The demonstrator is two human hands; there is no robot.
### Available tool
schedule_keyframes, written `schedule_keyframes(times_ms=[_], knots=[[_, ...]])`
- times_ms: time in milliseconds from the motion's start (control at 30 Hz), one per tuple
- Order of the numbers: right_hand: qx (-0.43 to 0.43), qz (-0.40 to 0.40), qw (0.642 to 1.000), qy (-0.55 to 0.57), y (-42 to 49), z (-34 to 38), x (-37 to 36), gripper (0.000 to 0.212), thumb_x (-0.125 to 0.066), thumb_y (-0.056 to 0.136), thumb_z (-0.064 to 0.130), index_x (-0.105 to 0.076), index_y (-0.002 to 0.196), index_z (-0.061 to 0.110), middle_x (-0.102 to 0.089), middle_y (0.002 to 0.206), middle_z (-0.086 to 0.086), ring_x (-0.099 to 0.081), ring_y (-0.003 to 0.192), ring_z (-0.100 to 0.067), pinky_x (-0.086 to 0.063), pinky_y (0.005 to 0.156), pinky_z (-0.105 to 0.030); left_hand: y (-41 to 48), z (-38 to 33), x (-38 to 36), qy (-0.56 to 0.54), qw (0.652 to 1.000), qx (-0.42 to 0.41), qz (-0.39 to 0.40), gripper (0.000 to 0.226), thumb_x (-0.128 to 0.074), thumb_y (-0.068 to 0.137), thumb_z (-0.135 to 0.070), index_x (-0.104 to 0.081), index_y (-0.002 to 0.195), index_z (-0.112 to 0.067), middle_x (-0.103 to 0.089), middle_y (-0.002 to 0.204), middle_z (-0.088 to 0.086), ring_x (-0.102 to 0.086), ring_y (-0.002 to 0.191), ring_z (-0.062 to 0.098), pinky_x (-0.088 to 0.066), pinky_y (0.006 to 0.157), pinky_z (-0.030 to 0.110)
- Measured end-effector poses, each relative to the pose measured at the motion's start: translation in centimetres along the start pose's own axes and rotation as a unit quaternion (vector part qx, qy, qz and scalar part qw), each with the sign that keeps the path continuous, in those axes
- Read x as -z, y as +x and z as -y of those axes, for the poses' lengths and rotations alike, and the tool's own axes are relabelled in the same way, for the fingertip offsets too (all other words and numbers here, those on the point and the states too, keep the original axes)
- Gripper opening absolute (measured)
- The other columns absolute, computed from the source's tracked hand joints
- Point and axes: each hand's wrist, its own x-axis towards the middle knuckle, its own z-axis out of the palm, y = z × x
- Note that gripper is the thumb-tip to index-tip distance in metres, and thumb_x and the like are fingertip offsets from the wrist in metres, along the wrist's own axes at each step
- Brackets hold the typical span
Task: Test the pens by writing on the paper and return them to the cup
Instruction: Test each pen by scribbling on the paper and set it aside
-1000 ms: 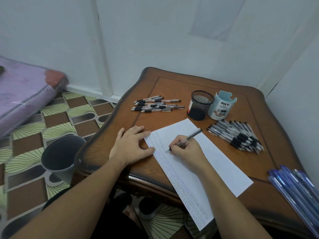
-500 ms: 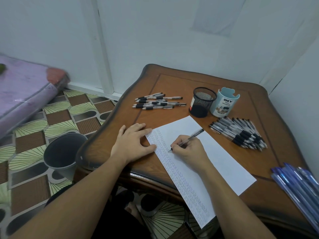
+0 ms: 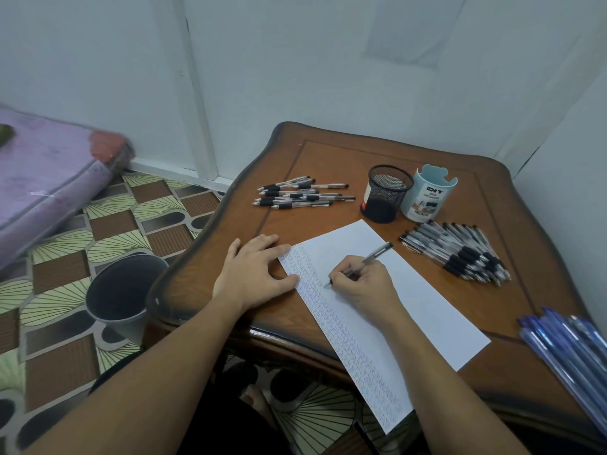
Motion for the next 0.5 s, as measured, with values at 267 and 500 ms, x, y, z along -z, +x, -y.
schedule_keyframes(times_ms=[267,500], knots=[[0.003,0.006,1.0,-0.014,-0.08,0.16,-0.04,0.014,-0.067,0.082,0.003,-0.069,0.068,0.005,-0.051,0.055,-0.005,-0.041,0.055,-0.013,-0.03,0.049,-0.023,0.05,0.07,-0.01,0.001,1.0,0.0,0.004,0.087,-0.032,0.062,-0.082,-0.047,0.138,-0.043,-0.032,0.153,-0.016,-0.018,0.144,0.004,0.001,0.119,0.044],[-0.006,0.004,1.0,-0.012,-0.05,0.03,-0.06,0.014,-0.067,0.082,0.006,-0.069,0.068,0.007,-0.052,0.057,-0.007,-0.041,0.056,-0.014,-0.03,0.051,-0.026,-0.03,0.01,-0.06,-0.004,1.0,0.003,-0.003,0.086,-0.033,0.061,-0.081,-0.048,0.137,-0.044,-0.032,0.153,-0.017,-0.018,0.143,0.002,0.002,0.119,0.042]])
